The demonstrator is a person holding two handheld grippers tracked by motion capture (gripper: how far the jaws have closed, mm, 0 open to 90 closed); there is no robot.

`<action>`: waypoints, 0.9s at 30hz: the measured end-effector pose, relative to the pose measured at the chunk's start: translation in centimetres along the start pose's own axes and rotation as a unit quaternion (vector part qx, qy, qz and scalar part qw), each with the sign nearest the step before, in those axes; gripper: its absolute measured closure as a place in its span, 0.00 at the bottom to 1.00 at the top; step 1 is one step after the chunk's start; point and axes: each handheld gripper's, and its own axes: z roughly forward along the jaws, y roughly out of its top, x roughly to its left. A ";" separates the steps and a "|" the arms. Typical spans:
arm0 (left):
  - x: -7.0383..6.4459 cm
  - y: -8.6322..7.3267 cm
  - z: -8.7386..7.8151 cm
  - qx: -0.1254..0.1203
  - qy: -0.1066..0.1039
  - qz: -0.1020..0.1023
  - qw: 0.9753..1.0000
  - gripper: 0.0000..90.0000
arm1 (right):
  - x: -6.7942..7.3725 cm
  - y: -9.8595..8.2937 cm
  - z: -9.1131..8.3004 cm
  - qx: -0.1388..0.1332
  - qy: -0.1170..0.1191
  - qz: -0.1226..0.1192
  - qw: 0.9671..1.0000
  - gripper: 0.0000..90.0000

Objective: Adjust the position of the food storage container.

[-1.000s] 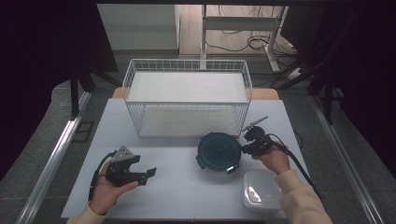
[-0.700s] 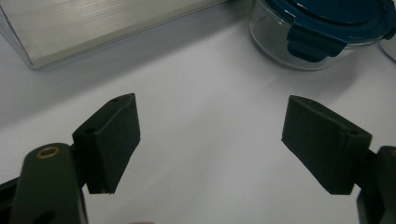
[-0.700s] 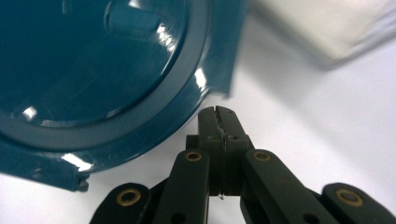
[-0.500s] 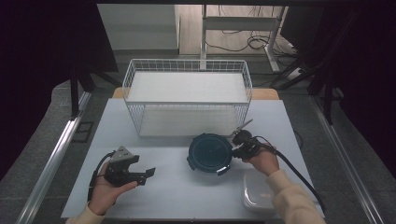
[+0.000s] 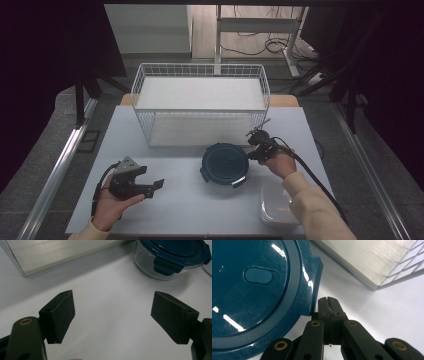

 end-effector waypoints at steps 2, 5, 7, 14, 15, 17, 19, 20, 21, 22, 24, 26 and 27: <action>0.0 0.0 0.0 0.000 0.000 0.000 1.000 0.22 | 0.2 0.2 0.0 0.006 -0.001 0.000 1.000 1.00; 0.0 0.1 0.0 -0.001 0.000 0.000 1.000 0.22 | 0.9 0.4 0.2 0.010 0.008 -0.013 1.000 1.00; 0.0 0.1 0.1 0.000 -0.001 0.003 1.000 0.22 | 1.8 0.5 0.5 0.003 0.024 -0.017 1.000 1.00; 0.1 0.1 0.2 0.001 -0.002 0.001 1.000 0.22 | 4.6 0.7 0.3 0.013 0.036 -0.037 0.999 1.00; 0.1 0.1 0.2 0.001 -0.001 0.001 1.000 0.22 | 4.8 0.6 0.2 0.013 0.043 -0.039 0.998 1.00; 0.1 0.1 0.2 0.001 -0.001 0.002 1.000 0.22 | 5.4 0.6 0.2 0.014 0.046 -0.045 0.998 1.00; 0.0 0.1 0.2 0.002 -0.001 0.000 1.000 0.22 | 6.1 0.7 0.2 0.014 0.041 -0.058 0.997 1.00; -0.1 0.1 0.3 0.002 -0.002 0.002 1.000 0.22 | 6.4 0.8 0.2 0.017 0.044 -0.061 0.997 1.00; -0.1 0.1 0.3 0.002 -0.002 0.003 1.000 0.22 | 6.7 0.7 0.2 0.018 0.050 -0.067 0.996 1.00; -0.1 0.1 0.3 0.002 -0.002 0.003 1.000 0.22 | 6.9 0.7 0.2 0.017 0.054 -0.070 0.996 1.00; 0.0 0.1 0.3 0.002 -0.002 0.000 1.000 0.22 | 7.1 0.6 0.2 0.015 0.058 -0.079 0.995 1.00; 0.0 0.1 0.2 0.002 -0.001 -0.001 1.000 0.22 | 7.1 0.5 0.0 0.013 0.060 -0.078 0.995 1.00; 0.2 0.0 0.1 0.000 0.000 -0.001 1.000 0.22 | 6.9 0.3 -0.8 0.000 0.051 -0.078 0.996 1.00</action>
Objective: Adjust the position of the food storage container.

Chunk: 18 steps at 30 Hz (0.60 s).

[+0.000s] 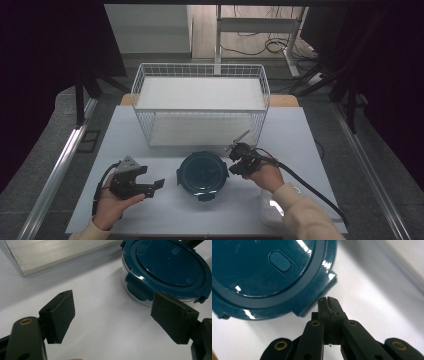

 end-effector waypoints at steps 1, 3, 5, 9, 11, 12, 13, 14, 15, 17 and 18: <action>0.0 0.0 -0.1 -0.001 0.001 -0.002 1.000 0.22 | -0.1 -0.2 -0.4 -0.006 -0.004 -0.001 1.000 1.00; 0.1 -0.1 -0.3 -0.002 0.002 -0.003 1.000 0.22 | -0.3 -0.9 -1.9 -0.028 0.001 0.005 1.000 1.00; 0.2 -0.1 -0.4 -0.004 0.003 -0.003 1.000 0.22 | -0.3 -1.8 -3.5 -0.051 0.007 0.006 0.999 1.00; 0.2 -0.2 -0.5 -0.005 0.004 -0.004 1.000 0.22 | 0.7 -4.4 -6.1 -0.079 0.018 0.002 0.997 1.00; 0.1 -0.2 -0.5 -0.004 0.005 -0.004 1.000 0.22 | 1.5 -5.9 -6.8 -0.081 0.024 0.004 0.996 1.00; 0.0 -0.2 -0.5 -0.004 0.004 -0.004 1.000 0.22 | 2.0 -6.6 -7.0 -0.079 0.026 0.002 0.996 1.00; 0.0 -0.2 -0.5 -0.004 0.004 -0.003 1.000 0.22 | 2.5 -7.3 -7.1 -0.078 0.028 0.001 0.997 1.00; -0.1 -0.1 -0.5 -0.004 0.004 -0.003 1.000 0.22 | 3.1 -8.0 -7.2 -0.075 0.032 -0.004 0.997 1.00; -0.2 -0.1 -0.4 -0.004 0.003 -0.002 1.000 0.22 | 3.5 -8.6 -7.2 -0.072 0.032 -0.006 0.997 1.00; -0.2 -0.1 -0.4 -0.003 0.003 0.000 1.000 0.22 | 4.3 -9.6 -6.9 -0.062 0.029 -0.011 0.998 1.00; -0.2 -0.1 -0.4 -0.002 0.003 0.000 1.000 0.22 | 4.7 -10.2 -6.5 -0.058 0.028 -0.010 0.998 1.00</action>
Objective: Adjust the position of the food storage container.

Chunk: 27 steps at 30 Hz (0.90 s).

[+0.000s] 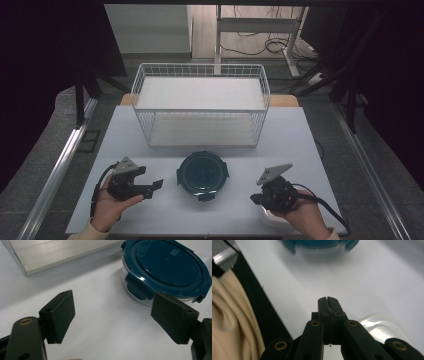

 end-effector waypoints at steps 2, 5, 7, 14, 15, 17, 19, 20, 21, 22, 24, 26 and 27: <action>0.0 0.0 0.0 0.000 -0.001 0.000 1.000 0.22 | 0.5 -0.7 0.5 0.006 -0.001 -0.001 1.000 1.00; 0.0 0.0 0.1 0.001 0.000 0.000 1.000 0.22 | 1.0 -1.2 1.1 0.008 -0.006 -0.001 1.000 0.99; 0.0 0.0 0.2 0.001 -0.001 -0.001 1.000 0.22 | 0.9 -1.4 1.6 0.013 -0.006 0.006 1.000 1.00; 0.1 -0.1 0.2 0.003 0.001 -0.001 1.000 0.22 | -0.2 -1.4 2.3 0.007 -0.030 0.026 0.999 1.00; 0.1 -0.1 0.2 0.003 0.001 -0.001 1.000 0.22 | -0.3 -1.3 2.4 0.008 -0.031 0.027 0.999 1.00; 0.1 -0.1 0.2 0.003 0.001 -0.001 1.000 0.22 | -0.6 -1.2 2.5 0.007 -0.032 0.029 0.999 1.00; 0.1 -0.1 0.2 0.003 0.000 -0.002 1.000 0.22 | -1.0 -1.2 2.5 0.007 -0.039 0.034 0.999 1.00; 0.1 -0.1 0.2 0.004 0.000 -0.002 1.000 0.22 | -1.2 -1.3 2.5 0.006 -0.043 0.037 0.998 1.00; 0.1 -0.1 0.2 0.004 0.000 0.000 1.000 0.22 | -1.6 -1.4 2.4 0.006 -0.047 0.043 0.998 1.00; 0.1 -0.1 0.2 0.003 0.000 0.000 1.000 0.22 | -1.9 -1.5 2.4 0.004 -0.050 0.045 0.998 1.00; 0.1 -0.1 0.2 0.003 0.000 0.000 1.000 0.22 | -2.6 -1.8 2.2 0.001 -0.056 0.056 0.997 1.00; 0.1 -0.1 0.2 0.003 0.001 0.000 1.000 0.22 | -3.5 -2.2 1.9 -0.001 -0.065 0.069 0.995 1.00; 0.1 -0.1 0.2 0.003 0.001 0.000 1.000 0.22 | -3.8 -2.3 1.8 -0.002 -0.068 0.074 0.995 1.00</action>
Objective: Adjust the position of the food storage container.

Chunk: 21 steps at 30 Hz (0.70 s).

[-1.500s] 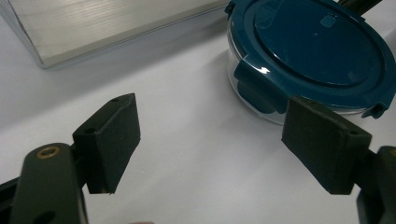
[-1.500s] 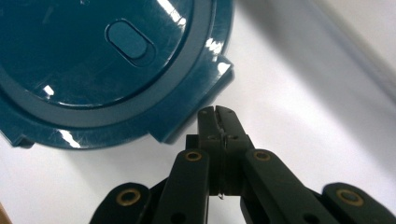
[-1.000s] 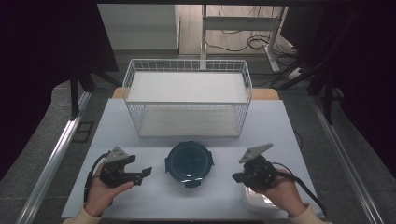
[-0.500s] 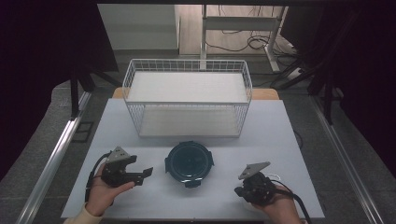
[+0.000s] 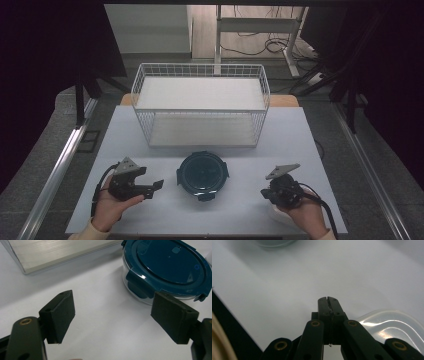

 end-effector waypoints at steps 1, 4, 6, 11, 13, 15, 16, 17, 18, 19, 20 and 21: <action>0.0 0.0 0.0 0.000 0.000 0.000 1.000 0.22 | -0.4 -0.1 -0.1 0.000 -0.004 0.008 1.000 1.00; -0.1 0.0 0.0 0.000 0.001 -0.002 1.000 0.22 | -1.5 -0.4 -0.3 -0.006 -0.010 0.023 1.000 1.00; -0.1 0.0 0.0 0.001 0.001 -0.002 1.000 0.22 | -2.0 -0.6 -0.4 -0.008 -0.012 0.031 0.999 1.00; -0.1 0.0 0.0 0.000 0.001 -0.002 1.000 0.22 | -2.6 -1.0 -0.6 -0.009 -0.020 0.038 0.999 1.00; -0.1 0.0 0.0 -0.001 0.001 -0.001 1.000 0.22 | -2.6 -0.9 -0.7 -0.014 -0.021 0.037 0.999 1.00; -0.1 0.0 0.0 -0.001 0.002 0.000 1.000 0.22 | -2.2 -0.7 -1.1 -0.031 -0.011 0.037 0.999 1.00; -0.1 0.0 0.0 0.000 0.001 -0.002 1.000 0.22 | -1.9 -0.4 -1.3 -0.038 -0.006 0.034 0.999 1.00; -0.1 0.0 0.1 -0.001 0.002 -0.002 1.000 0.22 | -1.3 -0.1 -1.6 -0.049 -0.004 0.027 0.998 1.00; -0.1 0.0 0.1 -0.001 0.002 -0.002 1.000 0.22 | -0.6 0.3 -1.9 -0.059 -0.002 0.018 0.998 1.00; -0.1 0.0 0.1 -0.001 0.002 -0.002 1.000 0.22 | 0.4 0.8 -2.3 -0.073 0.006 0.014 0.997 1.00; -0.1 0.0 0.0 -0.001 0.001 -0.003 1.000 0.22 | 1.1 1.0 -2.4 -0.081 0.011 0.010 0.997 1.00; -0.2 0.0 0.0 -0.003 0.001 -0.003 1.000 0.22 | 1.8 1.4 -2.6 -0.090 0.015 0.001 0.996 1.00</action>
